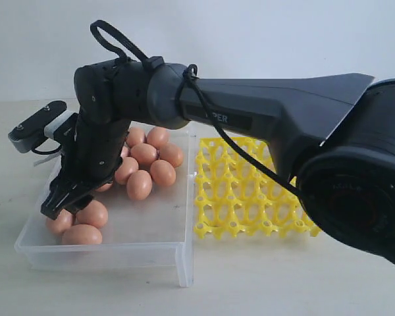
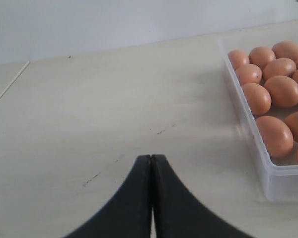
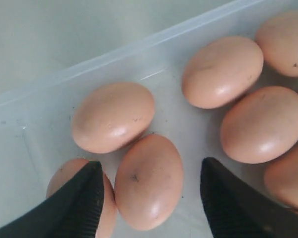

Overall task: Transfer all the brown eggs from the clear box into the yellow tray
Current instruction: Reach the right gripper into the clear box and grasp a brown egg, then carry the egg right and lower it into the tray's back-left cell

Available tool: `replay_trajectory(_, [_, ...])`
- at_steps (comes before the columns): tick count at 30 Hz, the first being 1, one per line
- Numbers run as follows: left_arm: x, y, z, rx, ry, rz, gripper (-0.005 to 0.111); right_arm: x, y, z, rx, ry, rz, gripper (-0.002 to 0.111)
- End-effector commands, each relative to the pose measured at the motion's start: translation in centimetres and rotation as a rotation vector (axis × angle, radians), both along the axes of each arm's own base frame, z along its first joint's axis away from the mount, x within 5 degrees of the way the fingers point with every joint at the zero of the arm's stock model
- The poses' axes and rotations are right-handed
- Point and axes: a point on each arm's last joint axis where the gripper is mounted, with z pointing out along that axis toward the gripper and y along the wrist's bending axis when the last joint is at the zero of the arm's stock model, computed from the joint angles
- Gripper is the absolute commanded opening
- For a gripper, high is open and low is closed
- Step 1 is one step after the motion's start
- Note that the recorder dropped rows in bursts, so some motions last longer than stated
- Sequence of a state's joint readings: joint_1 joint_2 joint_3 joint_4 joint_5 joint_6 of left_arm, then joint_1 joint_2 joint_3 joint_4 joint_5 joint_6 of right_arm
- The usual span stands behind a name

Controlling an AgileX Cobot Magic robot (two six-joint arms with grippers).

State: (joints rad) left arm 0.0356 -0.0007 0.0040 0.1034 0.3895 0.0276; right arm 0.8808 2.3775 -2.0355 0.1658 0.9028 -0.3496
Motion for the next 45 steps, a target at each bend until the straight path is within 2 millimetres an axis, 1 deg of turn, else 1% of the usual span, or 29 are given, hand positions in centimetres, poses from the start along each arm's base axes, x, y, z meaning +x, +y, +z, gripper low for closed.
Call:
replay_trajectory(1, [0.0,0.0,0.2,-0.007,-0.013,-0.006,0.0,0.2,0.5,-0.6,0.026,-0.027,0.011,0.057])
replay_trajectory(6, [0.0,0.0,0.2,-0.007,-0.013,-0.006,0.0,0.0,1.0,-2.9,0.004,-0.001,0.017,0.057])
replay_trajectory(10, [0.0,0.0,0.2,-0.007,-0.013,-0.006,0.0,0.0,1.3,-3.8,0.013,-0.006,0.01,0.056])
replay_trajectory(12, [0.0,0.0,0.2,-0.007,-0.013,-0.006,0.0,0.0,1.3,-4.2,0.006,0.0,0.01,0.053])
replay_trajectory(13, [0.0,0.0,0.2,-0.007,-0.013,-0.006,0.0,0.0,1.3,-4.3,0.002,0.003,0.012,0.049])
replay_trajectory(14, [0.0,0.0,0.2,-0.007,-0.013,-0.006,0.0,0.0,1.2,-4.4,-0.003,0.008,0.013,0.042])
replay_trajectory(18, [0.0,0.0,0.2,-0.007,-0.013,-0.006,0.0,-0.2,1.1,-4.7,-0.026,0.031,0.018,0.0])
replay_trajectory(20, [0.0,0.0,0.2,-0.007,-0.013,-0.006,0.0,-0.4,1.1,-4.4,-0.02,0.047,0.014,0.0])
replay_trajectory(22, [0.0,0.0,0.2,-0.007,-0.013,-0.006,0.0,-0.4,1.0,-3.6,-0.006,0.045,0.011,0.0])
replay_trajectory(24, [0.0,0.0,0.2,-0.007,-0.013,-0.006,0.0,-0.4,0.9,-2.3,0.006,0.035,0.013,0.0])
replay_trajectory(27, [0.0,0.0,0.2,-0.007,-0.013,-0.006,0.0,-0.6,0.8,0.4,0.045,0.004,0.014,0.0])
replay_trajectory(32, [0.0,0.0,0.2,-0.007,-0.013,-0.006,0.0,-1.0,0.1,7.0,0.163,-0.082,-0.014,0.0])
replay_trajectory(34, [0.0,0.0,0.2,-0.007,-0.013,-0.006,0.0,-1.3,-0.3,9.2,0.195,-0.11,-0.013,0.0])
replay_trajectory(35, [0.0,0.0,0.2,-0.007,-0.013,-0.006,0.0,-1.5,-0.5,9.9,0.204,-0.116,-0.012,0.0])
replay_trajectory(37, [0.0,0.0,0.2,-0.007,-0.013,-0.006,0.0,-1.9,-1.1,11.1,0.215,-0.139,-0.017,0.0])
replay_trajectory(38, [0.0,0.0,0.2,-0.007,-0.013,-0.006,0.0,-2.0,-1.4,11.1,0.212,-0.146,-0.019,0.0])
replay_trajectory(39, [0.0,0.0,0.2,-0.007,-0.013,-0.006,0.0,-2.1,-2.0,11.5,0.223,-0.161,-0.033,0.0])
replay_trajectory(40, [0.0,0.0,0.2,-0.007,-0.013,-0.006,0.0,-2.2,-2.7,11.2,0.224,-0.164,-0.05,0.0])
replay_trajectory(42, [0.0,0.0,0.2,-0.007,-0.013,-0.006,0.0,-2.3,-3.9,11.3,0.255,-0.19,-0.078,0.0])
replay_trajectory(45, [0.0,0.0,0.2,-0.007,-0.013,-0.006,0.0,-2.7,-6.4,10.7,0.34,-0.222,-0.158,0.0])
